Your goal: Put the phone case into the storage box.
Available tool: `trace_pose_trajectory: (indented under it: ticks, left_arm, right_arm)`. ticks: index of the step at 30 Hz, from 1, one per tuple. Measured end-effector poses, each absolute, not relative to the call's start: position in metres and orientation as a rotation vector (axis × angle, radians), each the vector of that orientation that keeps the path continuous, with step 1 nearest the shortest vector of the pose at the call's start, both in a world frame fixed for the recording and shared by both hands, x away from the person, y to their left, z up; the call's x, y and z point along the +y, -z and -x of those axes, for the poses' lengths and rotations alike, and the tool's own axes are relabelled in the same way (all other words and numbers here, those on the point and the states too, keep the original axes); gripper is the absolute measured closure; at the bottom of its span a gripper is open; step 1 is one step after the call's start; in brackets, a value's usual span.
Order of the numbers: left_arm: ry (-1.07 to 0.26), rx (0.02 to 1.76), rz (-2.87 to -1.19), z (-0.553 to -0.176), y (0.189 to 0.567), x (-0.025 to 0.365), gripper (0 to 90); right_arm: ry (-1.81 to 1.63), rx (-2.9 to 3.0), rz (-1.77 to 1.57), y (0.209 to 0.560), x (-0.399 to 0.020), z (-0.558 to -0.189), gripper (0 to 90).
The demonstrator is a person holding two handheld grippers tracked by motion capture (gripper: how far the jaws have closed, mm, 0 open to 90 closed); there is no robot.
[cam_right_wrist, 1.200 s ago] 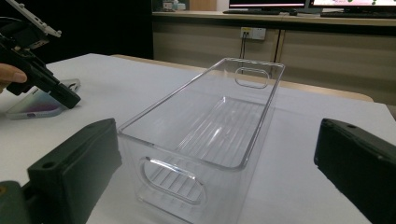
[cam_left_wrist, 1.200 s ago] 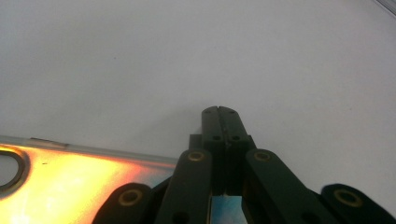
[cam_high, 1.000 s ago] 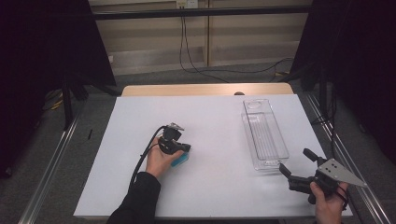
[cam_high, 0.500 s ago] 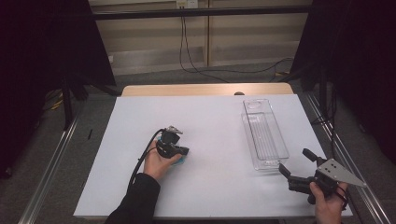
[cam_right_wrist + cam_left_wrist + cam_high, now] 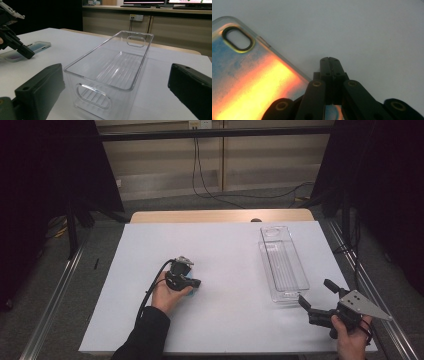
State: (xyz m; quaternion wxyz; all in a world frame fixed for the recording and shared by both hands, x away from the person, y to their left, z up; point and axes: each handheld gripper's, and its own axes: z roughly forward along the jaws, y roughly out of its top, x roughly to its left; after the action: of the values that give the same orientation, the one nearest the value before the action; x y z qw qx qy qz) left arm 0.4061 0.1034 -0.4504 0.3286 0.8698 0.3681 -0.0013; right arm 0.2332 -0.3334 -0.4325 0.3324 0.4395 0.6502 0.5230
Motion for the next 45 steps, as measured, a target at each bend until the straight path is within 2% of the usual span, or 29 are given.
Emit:
trace_pose_trajectory:
  ticks: [45]
  left_arm:
    - [-0.003, 1.003, -2.241, -0.392, 0.451, 0.122, 90.0]
  right_arm:
    - [-1.373, 1.71, -1.132, 0.432, -0.333, -0.234, 0.0]
